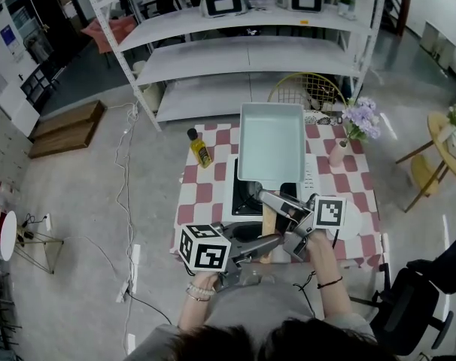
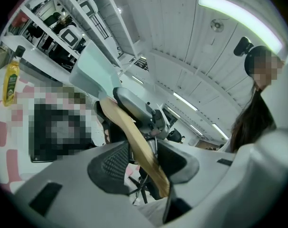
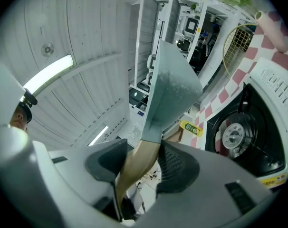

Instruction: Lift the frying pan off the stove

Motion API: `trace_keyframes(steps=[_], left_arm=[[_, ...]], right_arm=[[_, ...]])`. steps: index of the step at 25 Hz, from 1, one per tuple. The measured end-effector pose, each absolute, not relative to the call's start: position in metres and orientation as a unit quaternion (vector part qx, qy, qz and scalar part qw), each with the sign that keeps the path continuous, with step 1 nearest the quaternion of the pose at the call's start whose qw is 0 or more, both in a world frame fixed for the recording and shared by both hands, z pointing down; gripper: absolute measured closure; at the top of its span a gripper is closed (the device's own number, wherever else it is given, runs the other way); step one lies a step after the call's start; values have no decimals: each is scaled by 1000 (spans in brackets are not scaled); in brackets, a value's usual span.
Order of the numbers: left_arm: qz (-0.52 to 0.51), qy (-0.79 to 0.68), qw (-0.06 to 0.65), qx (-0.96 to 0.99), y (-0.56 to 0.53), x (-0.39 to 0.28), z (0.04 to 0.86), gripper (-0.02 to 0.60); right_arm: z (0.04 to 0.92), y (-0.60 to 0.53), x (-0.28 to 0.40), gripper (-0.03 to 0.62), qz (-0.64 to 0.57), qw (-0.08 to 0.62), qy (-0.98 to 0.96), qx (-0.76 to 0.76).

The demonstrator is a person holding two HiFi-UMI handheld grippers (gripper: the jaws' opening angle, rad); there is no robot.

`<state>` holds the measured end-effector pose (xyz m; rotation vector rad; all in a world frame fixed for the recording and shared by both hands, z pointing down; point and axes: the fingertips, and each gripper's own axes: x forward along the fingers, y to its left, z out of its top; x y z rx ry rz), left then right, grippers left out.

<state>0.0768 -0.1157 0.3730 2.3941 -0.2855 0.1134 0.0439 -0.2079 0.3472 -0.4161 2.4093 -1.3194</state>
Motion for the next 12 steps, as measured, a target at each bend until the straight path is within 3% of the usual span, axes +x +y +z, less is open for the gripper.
trace_keyframes(steps=[12], left_arm=[[30,-107,324,940,-111,76,349,383]], right_arm=[[318,-202,46,384,-439,192,866,-146]])
